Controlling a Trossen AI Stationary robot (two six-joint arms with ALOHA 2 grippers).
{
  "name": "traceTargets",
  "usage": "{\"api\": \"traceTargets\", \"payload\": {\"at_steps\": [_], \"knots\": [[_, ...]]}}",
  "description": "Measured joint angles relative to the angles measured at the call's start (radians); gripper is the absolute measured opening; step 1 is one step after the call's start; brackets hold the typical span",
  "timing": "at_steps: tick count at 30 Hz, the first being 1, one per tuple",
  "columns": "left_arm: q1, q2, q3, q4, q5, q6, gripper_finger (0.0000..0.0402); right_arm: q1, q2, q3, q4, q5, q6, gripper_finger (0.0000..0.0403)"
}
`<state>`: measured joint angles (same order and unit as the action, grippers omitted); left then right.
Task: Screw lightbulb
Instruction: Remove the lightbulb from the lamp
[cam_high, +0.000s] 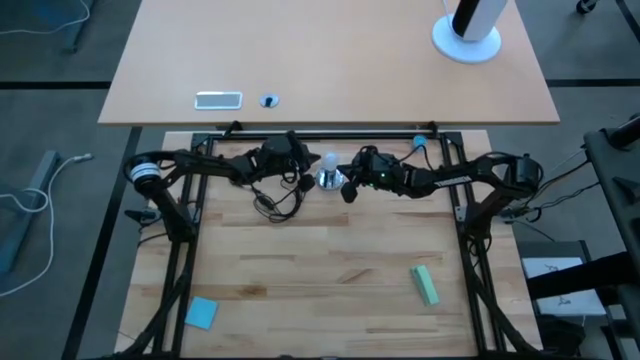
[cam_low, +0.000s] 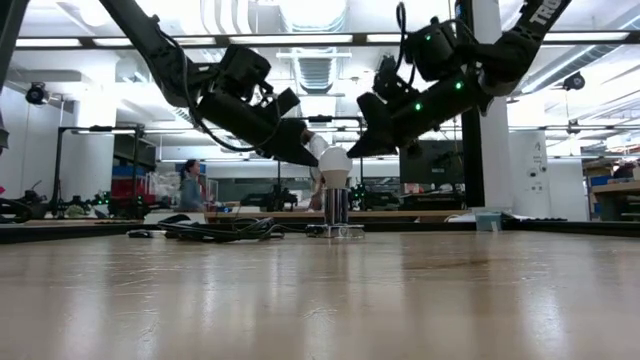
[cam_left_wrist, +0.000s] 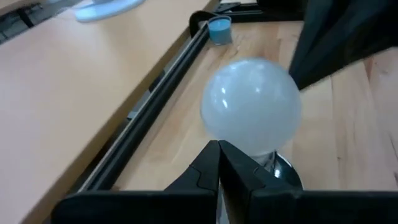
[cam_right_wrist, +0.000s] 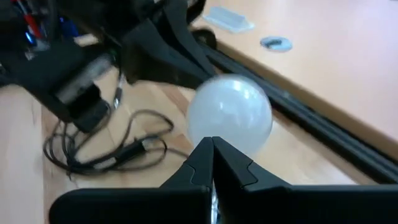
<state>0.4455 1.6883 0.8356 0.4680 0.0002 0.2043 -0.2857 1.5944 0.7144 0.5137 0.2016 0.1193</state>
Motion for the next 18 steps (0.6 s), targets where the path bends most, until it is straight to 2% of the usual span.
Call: {"api": "traceTargets", "payload": {"at_steps": [8,12,18], "knots": [[-0.008,-0.008,0.000,-0.026,0.047,-0.033,0.0000,-0.012,0.011,0.000,0.014,0.050,-0.008,0.0000],[-0.017,-0.025,0.000,-0.060,0.127,-0.034,0.0000,-0.027,0.011,0.000,0.001,0.066,-0.014,0.0000],[-0.026,-0.042,0.000,-0.109,0.120,-0.034,0.0000,-0.035,0.007,0.000,-0.069,0.062,-0.002,0.0000]]}}
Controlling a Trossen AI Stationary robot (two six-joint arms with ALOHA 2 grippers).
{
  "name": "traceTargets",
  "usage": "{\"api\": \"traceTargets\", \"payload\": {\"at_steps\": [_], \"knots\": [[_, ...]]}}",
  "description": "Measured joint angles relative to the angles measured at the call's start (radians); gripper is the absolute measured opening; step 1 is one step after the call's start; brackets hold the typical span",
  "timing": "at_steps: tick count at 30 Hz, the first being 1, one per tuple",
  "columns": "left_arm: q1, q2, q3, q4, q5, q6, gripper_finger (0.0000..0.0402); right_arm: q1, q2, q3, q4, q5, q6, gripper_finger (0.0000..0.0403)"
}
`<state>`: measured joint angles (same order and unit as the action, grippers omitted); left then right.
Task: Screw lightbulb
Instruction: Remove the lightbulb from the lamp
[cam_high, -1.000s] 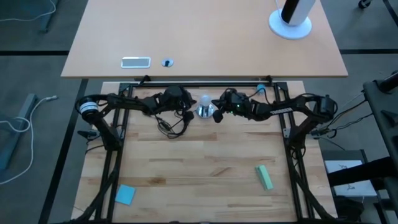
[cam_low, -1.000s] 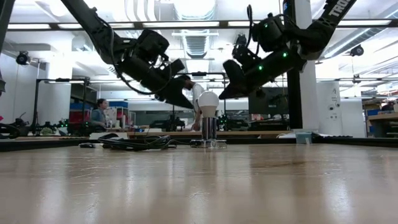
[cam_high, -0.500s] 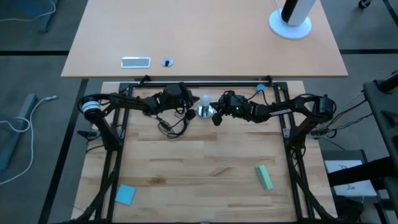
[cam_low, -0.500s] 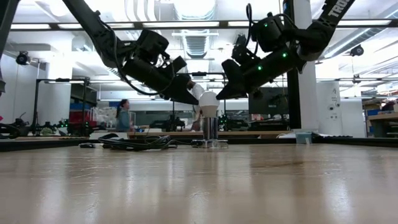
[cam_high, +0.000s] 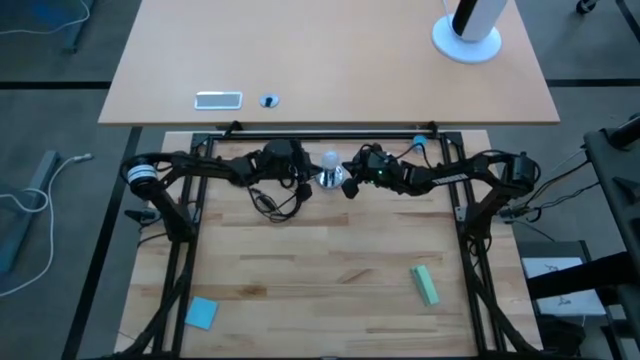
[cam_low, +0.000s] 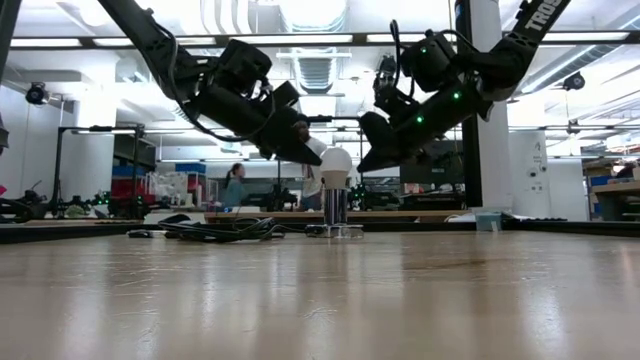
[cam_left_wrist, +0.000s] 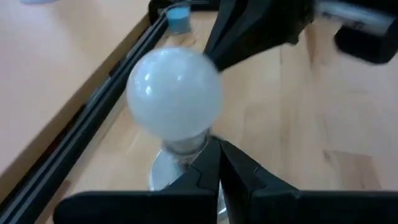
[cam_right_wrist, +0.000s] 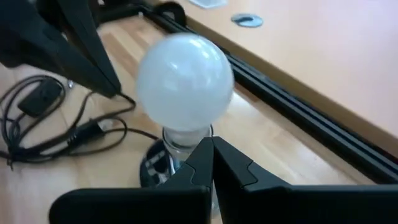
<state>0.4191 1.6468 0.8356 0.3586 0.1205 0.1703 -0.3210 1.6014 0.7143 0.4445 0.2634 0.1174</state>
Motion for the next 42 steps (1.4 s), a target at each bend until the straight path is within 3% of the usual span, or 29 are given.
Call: {"api": "traceTargets", "payload": {"at_steps": [3,9,15,23,32,38,42], "knots": [[0.000,-0.009,0.000,-0.025,-0.069,0.001,0.0000,0.002,-0.005,0.000,0.000,-0.007,0.009,0.0000],[0.010,-0.013,0.000,-0.017,-0.266,0.029,0.0000,0.005,-0.009,0.000,0.035,-0.166,0.021,0.0000],[0.015,0.000,0.000,0.087,-0.185,0.057,0.0000,0.004,-0.002,0.000,0.110,-0.168,0.015,0.0000],[0.016,0.031,0.000,0.097,-0.167,0.049,0.0000,-0.006,-0.002,0.000,0.113,-0.159,0.000,0.0000],[0.001,0.023,0.000,0.094,-0.009,0.003,0.0000,-0.014,-0.003,-0.001,0.036,-0.100,-0.012,0.0000],[-0.001,-0.003,0.000,0.049,-0.028,0.003,0.0000,-0.013,-0.004,-0.005,-0.006,-0.085,-0.010,0.0000],[-0.003,-0.025,0.000,0.041,-0.029,0.003,0.0000,-0.004,-0.004,-0.005,-0.001,-0.144,0.001,0.0000]]}}
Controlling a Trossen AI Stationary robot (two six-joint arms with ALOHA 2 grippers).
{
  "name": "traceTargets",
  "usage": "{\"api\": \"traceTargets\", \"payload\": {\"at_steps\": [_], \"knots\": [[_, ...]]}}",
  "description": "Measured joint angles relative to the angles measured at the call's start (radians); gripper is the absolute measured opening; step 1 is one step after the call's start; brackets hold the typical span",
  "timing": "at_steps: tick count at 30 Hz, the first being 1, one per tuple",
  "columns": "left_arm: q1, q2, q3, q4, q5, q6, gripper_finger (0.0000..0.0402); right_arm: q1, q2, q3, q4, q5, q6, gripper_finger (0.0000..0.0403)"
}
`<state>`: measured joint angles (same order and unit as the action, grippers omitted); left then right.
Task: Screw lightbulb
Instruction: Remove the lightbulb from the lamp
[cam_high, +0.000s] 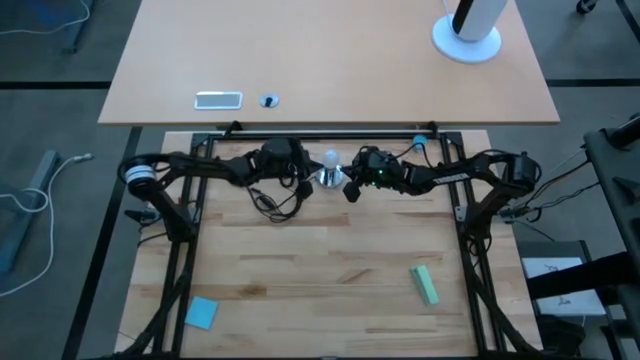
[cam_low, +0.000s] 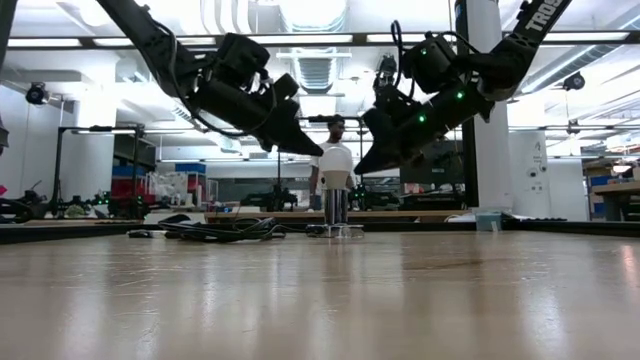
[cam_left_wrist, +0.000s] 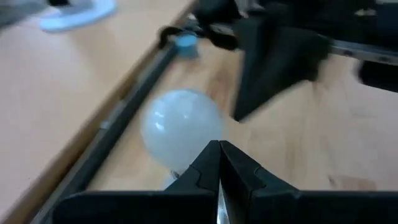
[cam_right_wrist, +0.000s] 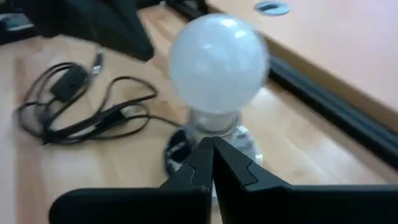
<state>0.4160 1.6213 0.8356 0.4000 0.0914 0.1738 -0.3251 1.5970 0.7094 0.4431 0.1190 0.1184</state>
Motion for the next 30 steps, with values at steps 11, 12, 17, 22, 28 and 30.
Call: {"api": "traceTargets", "payload": {"at_steps": [11,12,17,22,28,30], "knots": [[0.034,0.030,0.000,0.032,-0.226,0.060,0.0000,-0.006,0.002,0.004,0.099,-0.016,-0.023,0.0000],[0.034,0.037,0.000,0.035,-0.210,0.052,0.0000,-0.009,0.003,0.004,0.097,-0.015,-0.020,0.0000],[0.017,0.048,0.000,0.045,-0.122,0.047,0.0000,-0.017,0.003,0.004,0.086,-0.013,-0.015,0.0000],[0.001,0.048,0.000,0.063,-0.034,0.053,0.0000,-0.018,0.003,0.003,0.078,0.001,-0.015,0.0000],[-0.022,0.025,0.000,0.016,0.046,0.048,0.0000,-0.021,-0.002,0.003,-0.007,0.056,-0.016,0.0000],[-0.023,0.008,0.000,-0.012,-0.002,0.053,0.0000,-0.016,-0.010,0.003,-0.031,0.048,-0.009,0.0000]]}}
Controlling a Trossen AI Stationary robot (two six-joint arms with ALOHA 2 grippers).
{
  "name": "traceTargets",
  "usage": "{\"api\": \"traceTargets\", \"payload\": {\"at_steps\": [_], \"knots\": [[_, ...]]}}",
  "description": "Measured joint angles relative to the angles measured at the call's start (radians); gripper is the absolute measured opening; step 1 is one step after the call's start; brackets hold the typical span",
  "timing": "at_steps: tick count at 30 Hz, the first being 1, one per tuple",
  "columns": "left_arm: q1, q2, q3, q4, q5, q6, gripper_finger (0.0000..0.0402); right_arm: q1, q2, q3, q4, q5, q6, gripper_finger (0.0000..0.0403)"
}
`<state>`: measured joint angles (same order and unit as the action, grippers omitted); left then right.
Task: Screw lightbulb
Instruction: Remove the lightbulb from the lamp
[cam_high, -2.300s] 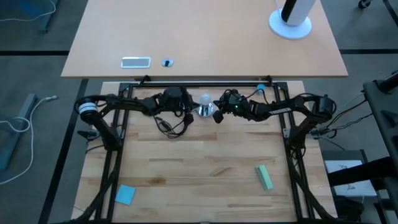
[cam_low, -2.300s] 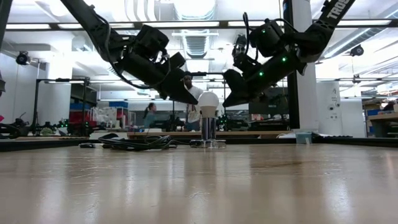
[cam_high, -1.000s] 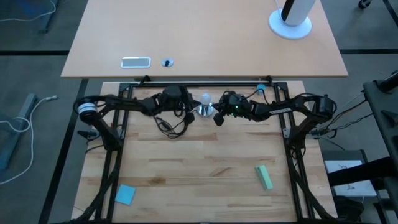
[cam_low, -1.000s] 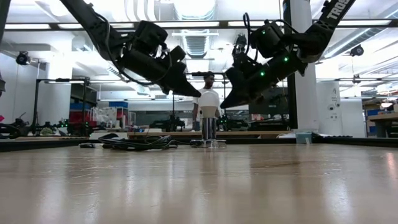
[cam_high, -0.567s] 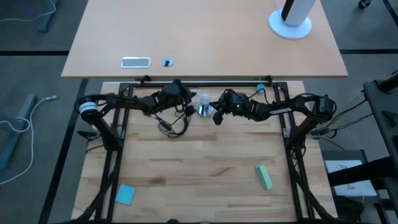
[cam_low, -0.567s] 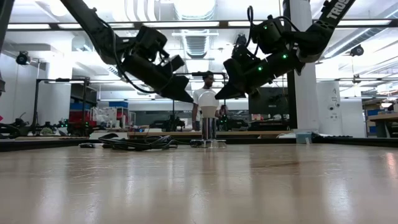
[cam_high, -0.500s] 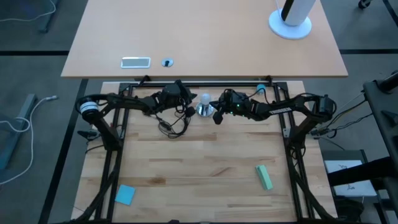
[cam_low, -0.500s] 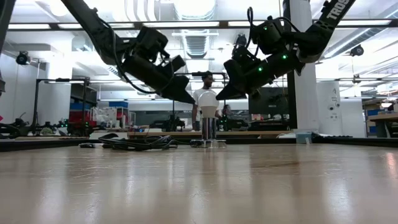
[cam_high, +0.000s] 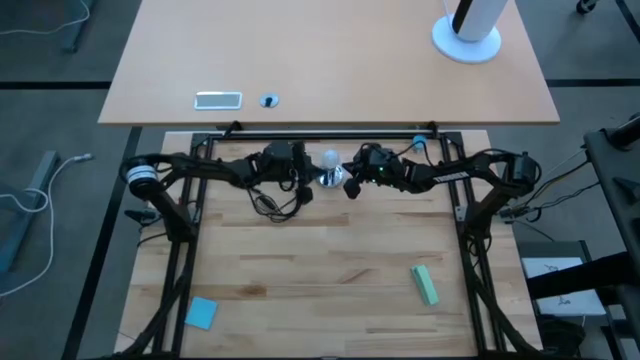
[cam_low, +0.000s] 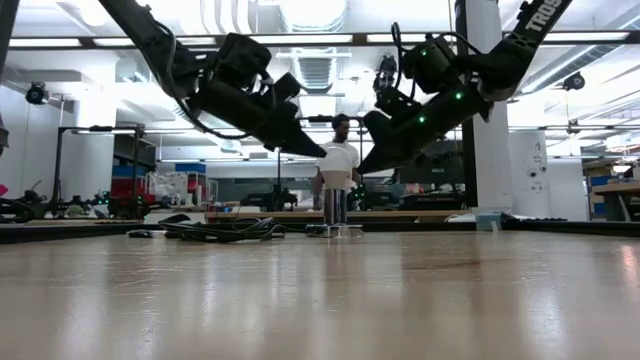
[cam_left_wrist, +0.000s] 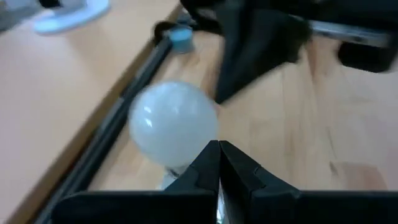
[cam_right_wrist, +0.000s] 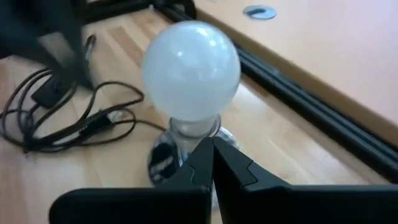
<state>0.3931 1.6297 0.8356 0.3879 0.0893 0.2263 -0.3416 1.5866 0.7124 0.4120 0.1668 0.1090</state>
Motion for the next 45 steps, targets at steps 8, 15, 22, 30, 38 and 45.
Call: {"api": "traceTargets", "payload": {"at_steps": [8,15,22,30,38,45], "knots": [[0.012,-0.023,0.001,0.048,-0.255,0.063,0.0000,0.003,-0.003,0.000,0.091,-0.135,0.020,0.0000],[0.045,0.043,0.001,0.060,-0.257,0.051,0.0000,0.000,-0.001,0.000,0.145,-0.138,0.005,0.0000],[0.026,0.062,0.001,0.112,-0.147,0.046,0.0000,0.001,0.012,0.000,0.143,-0.094,0.009,0.0000],[0.012,0.056,0.000,0.068,-0.094,0.033,0.0000,0.000,0.013,0.000,0.084,0.001,0.010,0.0000],[0.016,0.039,0.000,0.030,-0.238,0.045,0.0000,0.001,0.005,0.000,0.050,-0.014,0.005,0.0000],[0.050,0.054,0.000,0.136,-0.178,0.104,0.0000,-0.003,0.004,0.000,0.101,-0.035,0.005,0.0000]]}}
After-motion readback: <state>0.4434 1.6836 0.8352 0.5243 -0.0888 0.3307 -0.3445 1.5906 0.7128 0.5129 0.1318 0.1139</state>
